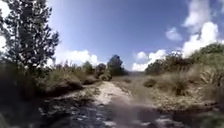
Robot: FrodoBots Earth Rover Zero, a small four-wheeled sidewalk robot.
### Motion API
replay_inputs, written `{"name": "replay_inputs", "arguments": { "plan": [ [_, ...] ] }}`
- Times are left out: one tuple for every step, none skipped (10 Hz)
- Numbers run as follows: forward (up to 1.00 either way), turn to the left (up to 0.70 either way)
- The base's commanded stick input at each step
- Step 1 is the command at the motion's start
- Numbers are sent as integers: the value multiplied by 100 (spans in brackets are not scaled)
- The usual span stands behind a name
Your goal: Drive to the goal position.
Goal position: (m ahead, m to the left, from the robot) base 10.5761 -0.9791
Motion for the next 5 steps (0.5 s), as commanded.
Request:
{"name": "replay_inputs", "arguments": {
  "plan": [
    [45,0],
    [45,0],
    [45,0],
    [45,0],
    [45,0]
  ]
}}
